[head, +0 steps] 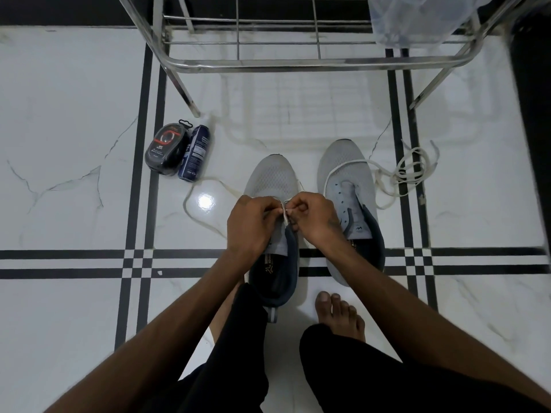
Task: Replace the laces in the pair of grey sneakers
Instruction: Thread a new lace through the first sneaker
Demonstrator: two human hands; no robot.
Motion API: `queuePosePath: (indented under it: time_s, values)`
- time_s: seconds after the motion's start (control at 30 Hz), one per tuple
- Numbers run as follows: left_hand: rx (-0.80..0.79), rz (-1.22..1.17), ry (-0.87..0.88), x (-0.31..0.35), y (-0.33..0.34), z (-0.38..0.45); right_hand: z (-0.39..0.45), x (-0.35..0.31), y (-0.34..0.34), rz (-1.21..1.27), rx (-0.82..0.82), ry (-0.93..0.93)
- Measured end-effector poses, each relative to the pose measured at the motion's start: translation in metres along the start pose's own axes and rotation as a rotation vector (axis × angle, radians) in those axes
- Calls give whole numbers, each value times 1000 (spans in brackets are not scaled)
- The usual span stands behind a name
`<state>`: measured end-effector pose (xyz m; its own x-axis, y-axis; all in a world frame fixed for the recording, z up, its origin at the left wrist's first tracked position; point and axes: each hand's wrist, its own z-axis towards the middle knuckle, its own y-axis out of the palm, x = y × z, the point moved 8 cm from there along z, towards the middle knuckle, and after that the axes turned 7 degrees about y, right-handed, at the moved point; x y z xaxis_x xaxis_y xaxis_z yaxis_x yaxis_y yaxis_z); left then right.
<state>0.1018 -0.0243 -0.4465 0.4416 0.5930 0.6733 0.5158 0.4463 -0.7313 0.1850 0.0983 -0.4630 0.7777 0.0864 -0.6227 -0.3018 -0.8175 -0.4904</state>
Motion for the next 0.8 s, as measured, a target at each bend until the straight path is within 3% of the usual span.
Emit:
queuePosePath:
  time_s: [0.17,0.37,0.6,0.67,0.8]
  values:
    - [63,135,-42,-6,-20,-20,-8,-11,-2,-158,57,-96]
    - [87,24,-121,-11,-31,-21,-13,-24,-45,-276,151,-173]
    - [-7,64,-183,-9,-33,-21,-28,44,-177,-177,448,87]
    - [-43,98,-182,-8,-32,-20,-33,61,-188,-146,492,163]
    - [-96,131,-121,2,-32,-17,-40,53,-170,-135,465,134]
